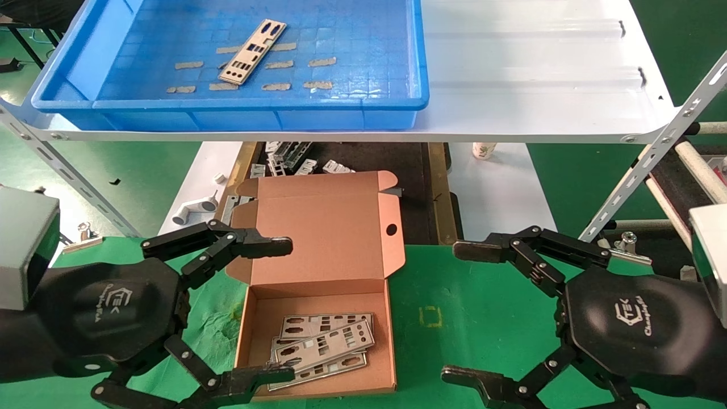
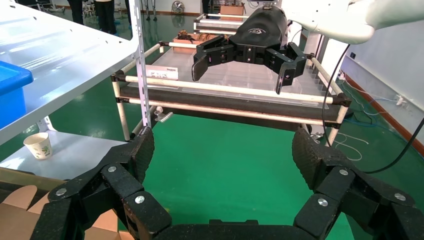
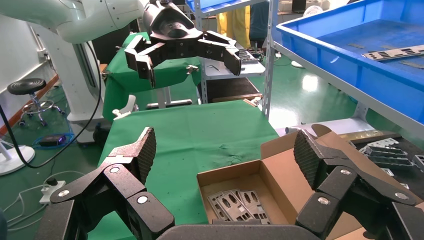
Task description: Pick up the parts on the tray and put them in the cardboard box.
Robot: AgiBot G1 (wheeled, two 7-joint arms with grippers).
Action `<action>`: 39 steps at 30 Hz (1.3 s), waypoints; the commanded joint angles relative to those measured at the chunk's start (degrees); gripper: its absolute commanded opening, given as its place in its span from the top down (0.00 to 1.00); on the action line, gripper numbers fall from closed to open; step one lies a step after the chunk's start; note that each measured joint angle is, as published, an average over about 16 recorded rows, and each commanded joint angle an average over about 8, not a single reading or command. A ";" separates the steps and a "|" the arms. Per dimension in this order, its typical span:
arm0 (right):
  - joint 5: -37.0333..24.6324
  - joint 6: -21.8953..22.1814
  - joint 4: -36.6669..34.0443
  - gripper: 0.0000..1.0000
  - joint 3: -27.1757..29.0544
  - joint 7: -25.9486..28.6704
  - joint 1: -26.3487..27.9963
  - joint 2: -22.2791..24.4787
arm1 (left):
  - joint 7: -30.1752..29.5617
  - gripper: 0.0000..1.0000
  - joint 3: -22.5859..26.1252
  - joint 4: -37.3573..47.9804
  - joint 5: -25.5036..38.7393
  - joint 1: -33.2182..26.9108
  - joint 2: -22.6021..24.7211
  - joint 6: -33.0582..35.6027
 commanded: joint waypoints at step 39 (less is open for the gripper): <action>-0.03 0.00 0.00 0.00 0.00 0.00 0.00 0.00 | 0.00 0.00 0.00 0.00 -0.01 0.00 0.00 0.00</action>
